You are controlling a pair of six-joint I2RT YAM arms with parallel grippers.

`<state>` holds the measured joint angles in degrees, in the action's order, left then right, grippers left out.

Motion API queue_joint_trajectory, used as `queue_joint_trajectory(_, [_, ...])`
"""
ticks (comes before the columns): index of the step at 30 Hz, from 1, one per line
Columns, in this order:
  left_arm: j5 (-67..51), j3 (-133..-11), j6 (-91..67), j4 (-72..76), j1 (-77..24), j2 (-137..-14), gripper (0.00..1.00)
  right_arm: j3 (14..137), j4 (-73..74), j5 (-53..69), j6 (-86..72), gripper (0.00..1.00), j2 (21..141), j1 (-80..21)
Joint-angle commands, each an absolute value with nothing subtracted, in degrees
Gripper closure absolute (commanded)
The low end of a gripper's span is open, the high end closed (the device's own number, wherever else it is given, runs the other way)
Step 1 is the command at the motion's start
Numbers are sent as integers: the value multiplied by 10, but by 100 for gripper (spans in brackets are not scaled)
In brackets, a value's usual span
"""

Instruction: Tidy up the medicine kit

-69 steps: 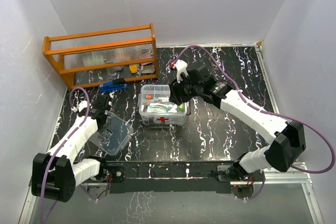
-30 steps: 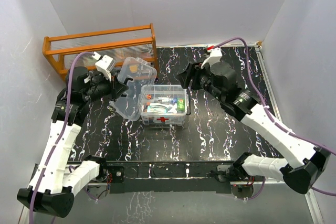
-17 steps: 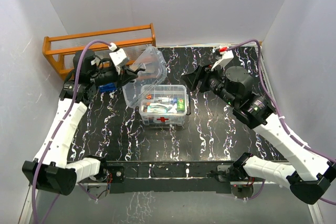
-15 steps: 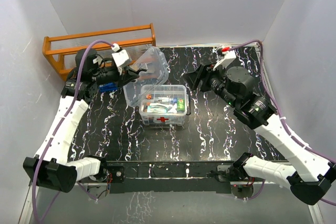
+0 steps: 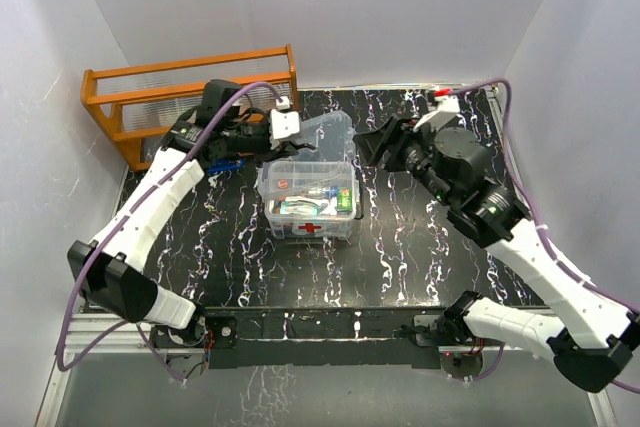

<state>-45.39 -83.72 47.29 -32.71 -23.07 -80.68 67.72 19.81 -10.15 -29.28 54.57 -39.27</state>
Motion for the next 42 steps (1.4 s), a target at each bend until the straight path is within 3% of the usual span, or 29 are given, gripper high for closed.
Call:
queue_joint_trajectory(1, [-407,-879,529,-377,-256,-831,100,679,187,-92,-336,42,572,-391])
queue_joint_trajectory(10, [-370,-864,564,-383,-284,-851,100,629,217,-127,-420,49,615,-392])
queue_joint_trajectory(26, [-348,-862,586,-397,-303,-892,100,606,270,-144,-438,52,697,-391])
queue_joint_trajectory(42, [-303,-893,559,-429,-343,-932,100,574,279,-164,-455,57,702,-390])
